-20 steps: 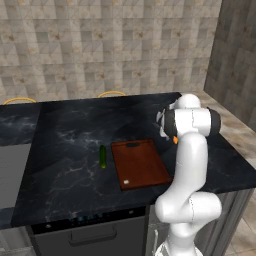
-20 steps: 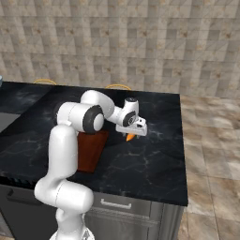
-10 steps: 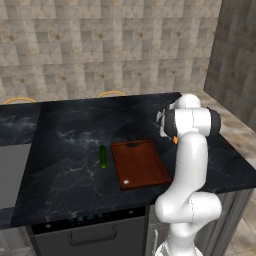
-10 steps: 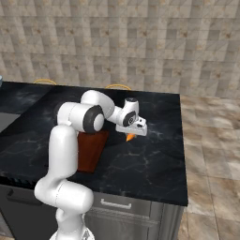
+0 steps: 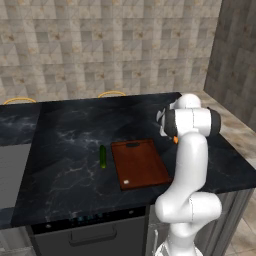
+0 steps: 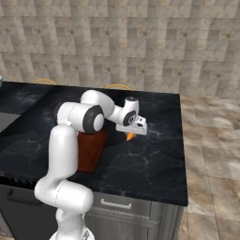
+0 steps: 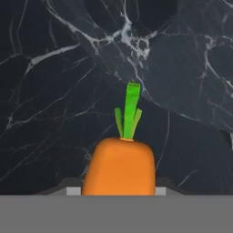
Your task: Place the two vegetables and bowl onto the tray for setting up a vegetable dip station.
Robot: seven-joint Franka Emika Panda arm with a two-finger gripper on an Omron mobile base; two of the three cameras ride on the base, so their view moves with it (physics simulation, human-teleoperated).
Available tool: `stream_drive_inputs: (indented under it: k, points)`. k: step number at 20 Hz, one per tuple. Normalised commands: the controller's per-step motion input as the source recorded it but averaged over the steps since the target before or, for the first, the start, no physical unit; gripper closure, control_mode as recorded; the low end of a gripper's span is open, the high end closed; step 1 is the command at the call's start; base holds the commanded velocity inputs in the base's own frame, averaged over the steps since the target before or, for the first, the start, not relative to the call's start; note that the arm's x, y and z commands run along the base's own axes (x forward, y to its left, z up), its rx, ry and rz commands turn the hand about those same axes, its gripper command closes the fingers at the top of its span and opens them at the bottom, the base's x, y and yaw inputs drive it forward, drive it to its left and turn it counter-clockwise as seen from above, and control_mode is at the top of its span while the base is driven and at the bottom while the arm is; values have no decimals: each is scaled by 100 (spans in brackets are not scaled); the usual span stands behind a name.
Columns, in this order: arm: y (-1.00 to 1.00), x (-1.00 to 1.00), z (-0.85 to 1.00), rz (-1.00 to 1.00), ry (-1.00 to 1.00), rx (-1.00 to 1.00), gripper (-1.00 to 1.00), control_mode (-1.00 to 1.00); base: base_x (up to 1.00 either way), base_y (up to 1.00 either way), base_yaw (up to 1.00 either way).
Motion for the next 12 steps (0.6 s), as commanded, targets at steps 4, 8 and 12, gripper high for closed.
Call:
stream_drive_inputs:
  k: [4,8,12]
  points:
    - [14,0,22,7,0,0,100,-100,0,0,0]
    - [11,0,29,11,-1,0,100,-100,0,0,0]
    - [6,-8,29,9,-1,0,100,-100,0,0,0]
